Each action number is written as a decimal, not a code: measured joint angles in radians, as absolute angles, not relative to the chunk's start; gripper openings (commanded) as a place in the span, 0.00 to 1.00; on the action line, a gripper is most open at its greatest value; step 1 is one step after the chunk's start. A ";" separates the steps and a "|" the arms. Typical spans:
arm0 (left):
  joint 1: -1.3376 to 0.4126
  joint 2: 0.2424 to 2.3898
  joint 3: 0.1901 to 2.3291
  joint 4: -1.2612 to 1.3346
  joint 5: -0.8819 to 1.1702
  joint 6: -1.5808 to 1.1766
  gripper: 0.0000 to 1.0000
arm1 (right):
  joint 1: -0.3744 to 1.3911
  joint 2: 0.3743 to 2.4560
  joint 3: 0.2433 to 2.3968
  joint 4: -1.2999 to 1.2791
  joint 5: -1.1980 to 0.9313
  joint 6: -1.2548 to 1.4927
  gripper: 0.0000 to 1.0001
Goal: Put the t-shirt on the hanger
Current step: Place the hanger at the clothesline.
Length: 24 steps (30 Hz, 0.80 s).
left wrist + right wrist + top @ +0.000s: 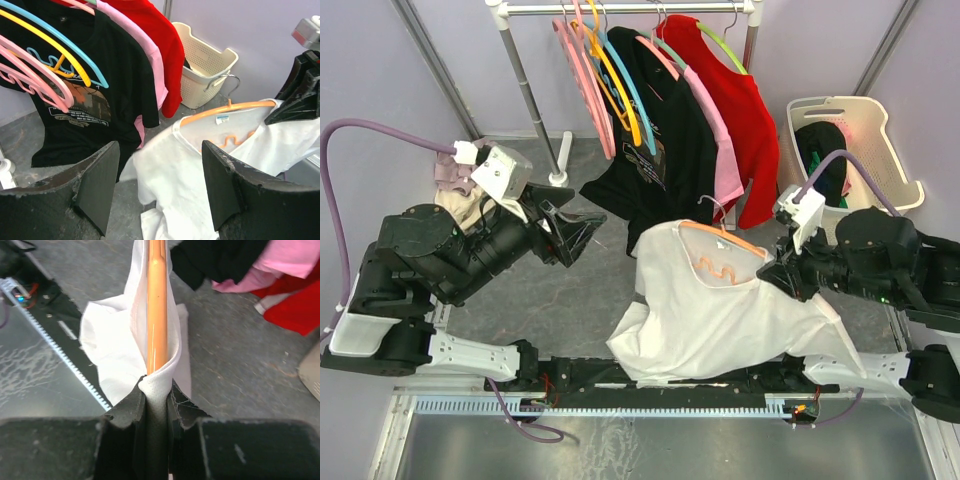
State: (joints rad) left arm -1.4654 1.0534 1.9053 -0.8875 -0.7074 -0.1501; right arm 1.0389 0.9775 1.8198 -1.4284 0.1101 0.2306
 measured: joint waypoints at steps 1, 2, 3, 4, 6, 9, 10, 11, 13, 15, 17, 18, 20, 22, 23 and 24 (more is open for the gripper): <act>-1.465 1.051 1.902 -0.888 -0.707 -0.154 0.73 | 1.039 0.982 1.820 -1.437 0.133 0.233 0.01; -1.465 1.050 1.898 -0.888 -0.707 -0.160 0.73 | 1.039 0.988 1.823 -1.448 0.165 0.235 0.01; -1.465 1.046 1.894 -0.888 -0.707 -0.165 0.73 | 1.039 0.994 1.827 -1.459 0.194 0.239 0.01; -1.465 1.044 1.890 -0.888 -0.707 -0.167 0.73 | 1.039 1.001 1.831 -1.468 0.227 0.241 0.01; -1.465 1.037 1.883 -0.888 -0.707 -0.169 0.73 | 1.039 1.014 1.836 -1.480 0.293 0.244 0.01; -1.465 1.029 1.873 -0.888 -0.706 -0.176 0.73 | 1.039 1.032 1.844 -1.479 0.367 0.246 0.01; -1.465 1.027 1.870 -0.888 -0.706 -0.176 0.73 | 1.039 1.042 1.850 -1.475 0.392 0.246 0.01; -1.465 1.026 1.866 -0.887 -0.706 -0.176 0.72 | 1.039 1.051 1.857 -1.468 0.415 0.246 0.01; -1.465 1.023 1.856 -0.888 -0.705 -0.179 0.72 | 1.039 1.070 1.873 -1.449 0.458 0.245 0.01; -1.465 1.020 1.845 -0.888 -0.704 -0.186 0.72 | 1.039 1.096 1.897 -1.426 0.493 0.245 0.01; -1.465 1.016 1.835 -0.888 -0.704 -0.197 0.72 | 1.039 1.131 1.930 -1.397 0.520 0.241 0.01; -1.465 1.012 1.830 -0.888 -0.703 -0.203 0.72 | 1.039 1.147 1.941 -1.380 0.529 0.239 0.01; -1.465 1.005 1.821 -0.888 -0.701 -0.212 0.71 | 1.039 1.180 1.959 -1.339 0.545 0.233 0.01; -1.465 0.997 1.811 -0.888 -0.701 -0.212 0.71 | 1.039 1.212 1.973 -1.306 0.558 0.224 0.01; -1.465 0.991 1.807 -0.889 -0.701 -0.212 0.71 | 1.039 1.228 1.982 -1.292 0.562 0.220 0.01; -1.465 0.987 1.804 -0.889 -0.701 -0.212 0.71 | 1.039 1.246 1.994 -1.279 0.569 0.214 0.01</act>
